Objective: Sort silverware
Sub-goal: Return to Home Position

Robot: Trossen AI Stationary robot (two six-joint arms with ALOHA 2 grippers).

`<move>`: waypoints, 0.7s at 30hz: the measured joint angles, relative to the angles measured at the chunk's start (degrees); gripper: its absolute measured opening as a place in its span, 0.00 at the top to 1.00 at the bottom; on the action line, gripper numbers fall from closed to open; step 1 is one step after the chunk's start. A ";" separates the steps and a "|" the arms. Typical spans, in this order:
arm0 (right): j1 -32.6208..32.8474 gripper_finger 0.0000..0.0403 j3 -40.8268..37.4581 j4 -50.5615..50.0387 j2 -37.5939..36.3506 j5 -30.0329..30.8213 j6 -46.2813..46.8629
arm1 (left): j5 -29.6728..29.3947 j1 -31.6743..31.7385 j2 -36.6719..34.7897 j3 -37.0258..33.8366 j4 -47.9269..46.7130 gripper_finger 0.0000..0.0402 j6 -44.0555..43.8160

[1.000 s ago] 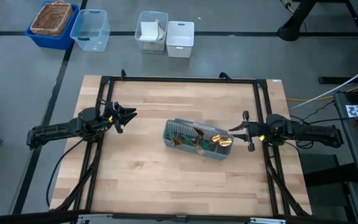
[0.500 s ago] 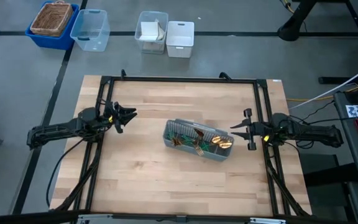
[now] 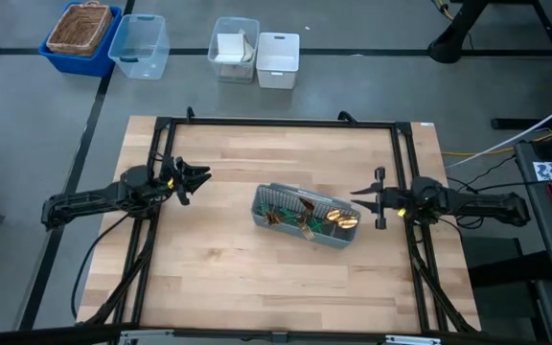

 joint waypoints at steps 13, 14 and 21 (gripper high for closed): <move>0.00 0.76 -0.11 -0.54 1.41 3.19 0.32 | -0.01 -0.01 0.02 0.00 -0.01 0.62 0.00; 0.00 0.76 -0.11 -0.62 1.43 3.17 0.32 | -0.02 -0.01 0.02 0.00 -0.01 0.62 0.00; 0.00 0.76 -0.15 -0.72 1.42 3.13 0.32 | -0.02 -0.01 0.02 0.00 -0.02 0.62 0.00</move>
